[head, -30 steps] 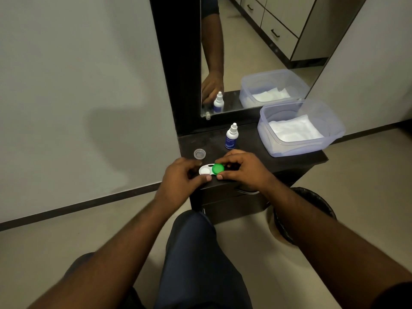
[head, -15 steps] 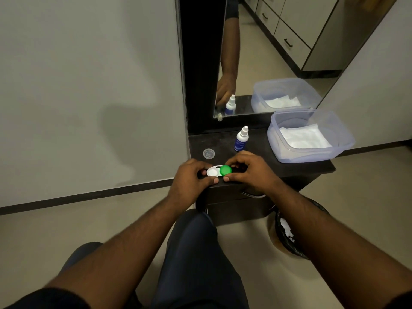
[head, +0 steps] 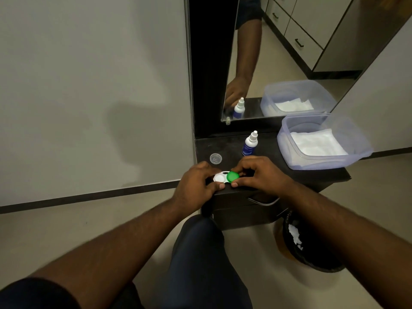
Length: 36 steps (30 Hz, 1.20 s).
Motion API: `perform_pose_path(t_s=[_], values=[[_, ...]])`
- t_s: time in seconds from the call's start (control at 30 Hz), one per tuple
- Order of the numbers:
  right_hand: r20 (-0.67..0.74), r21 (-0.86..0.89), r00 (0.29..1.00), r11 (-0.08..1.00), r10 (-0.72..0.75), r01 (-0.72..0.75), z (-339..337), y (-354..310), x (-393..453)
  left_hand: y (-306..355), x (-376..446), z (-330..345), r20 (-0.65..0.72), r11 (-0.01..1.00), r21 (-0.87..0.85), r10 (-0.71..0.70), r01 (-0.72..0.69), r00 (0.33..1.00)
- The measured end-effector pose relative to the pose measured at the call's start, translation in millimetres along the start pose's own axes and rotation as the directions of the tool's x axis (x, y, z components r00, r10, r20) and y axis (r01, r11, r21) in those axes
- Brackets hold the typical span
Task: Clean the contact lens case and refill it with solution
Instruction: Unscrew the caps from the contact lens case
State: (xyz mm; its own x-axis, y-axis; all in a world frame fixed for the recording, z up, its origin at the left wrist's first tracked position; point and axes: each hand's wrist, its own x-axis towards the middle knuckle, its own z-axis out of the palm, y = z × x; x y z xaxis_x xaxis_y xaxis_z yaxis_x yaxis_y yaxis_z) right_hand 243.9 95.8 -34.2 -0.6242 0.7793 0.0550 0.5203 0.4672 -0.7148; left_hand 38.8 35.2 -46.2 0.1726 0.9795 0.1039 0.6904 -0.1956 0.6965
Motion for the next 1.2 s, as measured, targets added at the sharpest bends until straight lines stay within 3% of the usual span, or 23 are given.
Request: perform_pose_path(t_s=[0.27,0.5,0.7,0.8,0.9,1.0,1.07,1.2], values=[[0.169,-0.077,0.985,0.996,-0.027,0.040,-13,0,14,1,0,-2,0.037,0.999,0.043,0.015,-0.017,0.999],[0.344,-0.237,0.926,0.940,-0.156,0.246,-22,-6,25,-1,2,-1,0.030,0.994,0.099,0.049,-0.052,0.998],[0.443,-0.323,0.892,0.912,-0.091,0.253,-29,-16,19,7,0,-6,0.045,0.991,0.129,0.025,-0.031,0.999],[0.377,-0.327,0.925,0.928,-0.048,0.182,-28,-16,10,10,-1,-7,0.041,0.991,0.134,0.012,-0.018,0.999],[0.128,-0.202,0.992,0.979,0.006,0.020,-13,-16,-5,12,-2,-8,0.037,0.991,0.131,0.015,-0.020,0.999],[-0.062,-0.129,0.998,0.992,-0.009,0.001,2,-13,-15,11,-3,-8,0.037,0.992,0.126,0.019,-0.023,0.999],[-0.060,-0.147,0.998,0.989,-0.007,-0.002,1,-13,-14,11,-3,-8,0.040,0.992,0.125,0.015,-0.020,0.999],[0.117,-0.138,0.992,0.988,-0.055,0.071,-6,-18,-10,11,-4,-8,0.028,0.994,0.105,0.022,-0.025,0.999]])
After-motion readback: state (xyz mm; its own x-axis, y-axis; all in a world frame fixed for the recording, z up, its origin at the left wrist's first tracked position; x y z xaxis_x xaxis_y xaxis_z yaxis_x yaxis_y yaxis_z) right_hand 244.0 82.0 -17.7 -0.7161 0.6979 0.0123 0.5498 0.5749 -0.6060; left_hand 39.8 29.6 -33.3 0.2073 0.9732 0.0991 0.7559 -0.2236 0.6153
